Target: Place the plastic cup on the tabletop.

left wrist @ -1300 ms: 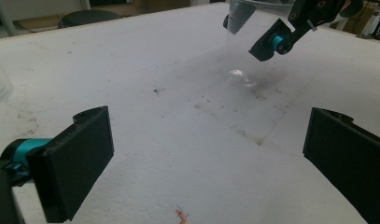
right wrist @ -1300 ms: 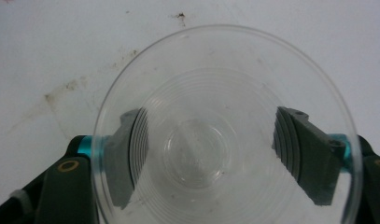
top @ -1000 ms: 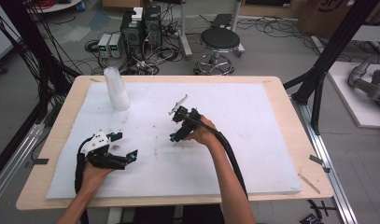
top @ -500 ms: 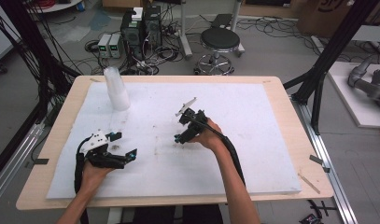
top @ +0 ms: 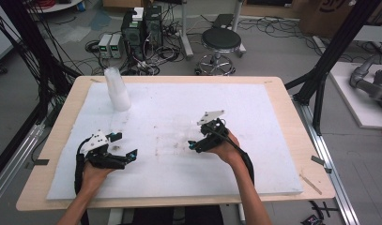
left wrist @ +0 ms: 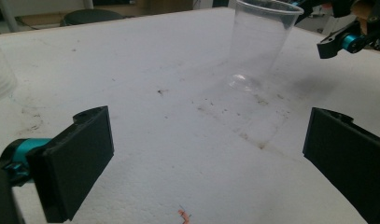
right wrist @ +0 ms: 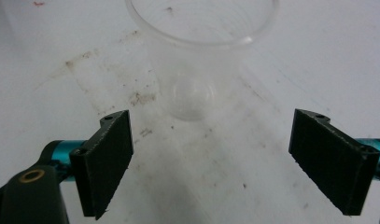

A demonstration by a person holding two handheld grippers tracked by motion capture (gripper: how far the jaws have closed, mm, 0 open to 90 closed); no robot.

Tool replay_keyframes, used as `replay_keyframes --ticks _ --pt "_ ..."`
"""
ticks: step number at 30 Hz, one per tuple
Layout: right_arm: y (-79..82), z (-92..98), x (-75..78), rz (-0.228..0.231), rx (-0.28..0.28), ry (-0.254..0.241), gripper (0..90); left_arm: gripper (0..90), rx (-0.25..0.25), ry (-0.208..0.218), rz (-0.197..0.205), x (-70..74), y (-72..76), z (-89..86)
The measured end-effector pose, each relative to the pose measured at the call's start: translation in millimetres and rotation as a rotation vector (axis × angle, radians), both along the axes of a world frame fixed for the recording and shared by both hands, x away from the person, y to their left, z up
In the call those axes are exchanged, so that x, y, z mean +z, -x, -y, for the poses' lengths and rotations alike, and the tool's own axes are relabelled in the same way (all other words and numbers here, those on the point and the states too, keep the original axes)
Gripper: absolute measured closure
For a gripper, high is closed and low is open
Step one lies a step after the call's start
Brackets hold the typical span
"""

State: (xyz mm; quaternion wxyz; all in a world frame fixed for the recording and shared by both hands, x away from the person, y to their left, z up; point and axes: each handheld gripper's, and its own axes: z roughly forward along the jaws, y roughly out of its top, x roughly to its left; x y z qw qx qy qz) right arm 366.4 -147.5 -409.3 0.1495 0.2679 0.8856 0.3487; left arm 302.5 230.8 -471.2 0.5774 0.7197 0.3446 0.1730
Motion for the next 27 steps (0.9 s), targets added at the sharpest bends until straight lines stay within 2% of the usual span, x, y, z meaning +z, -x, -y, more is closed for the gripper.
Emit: replay_keyframes --ticks 4,6,8,14,17,20,21,27 --pt "9.8 18.6 -4.1 0.031 -0.03 -0.041 13.8 1.8 0.002 -0.001 0.0 0.0 0.3 0.0" --pt "16.2 27.6 -6.9 0.066 -0.046 -0.055 13.8 1.8 0.005 0.0 0.005 -0.1 0.6 0.0" --pt "21.3 35.9 -9.1 0.077 -0.06 -0.085 13.8 1.8 0.009 0.001 0.004 0.0 1.4 -0.4" --pt "38.3 64.8 -18.6 0.17 -0.115 -0.198 13.9 1.8 0.016 0.015 0.0 -0.2 4.5 -3.2" --pt "45.1 76.3 -23.8 0.187 -0.15 -0.249 13.9 1.8 0.016 0.015 -0.001 -0.3 4.7 -3.0" --pt "49.8 84.7 -29.4 0.21 -0.187 -0.279 13.9 1.8 0.016 0.011 0.002 -0.2 5.1 -2.9" --pt "50.4 86.7 -31.1 0.205 -0.194 -0.291 13.9 1.8 0.018 0.01 0.004 -0.3 5.1 -2.7" --pt "50.4 91.2 -36.5 0.206 -0.224 -0.303 14.0 1.8 0.023 0.003 0.004 0.0 5.1 -2.1"
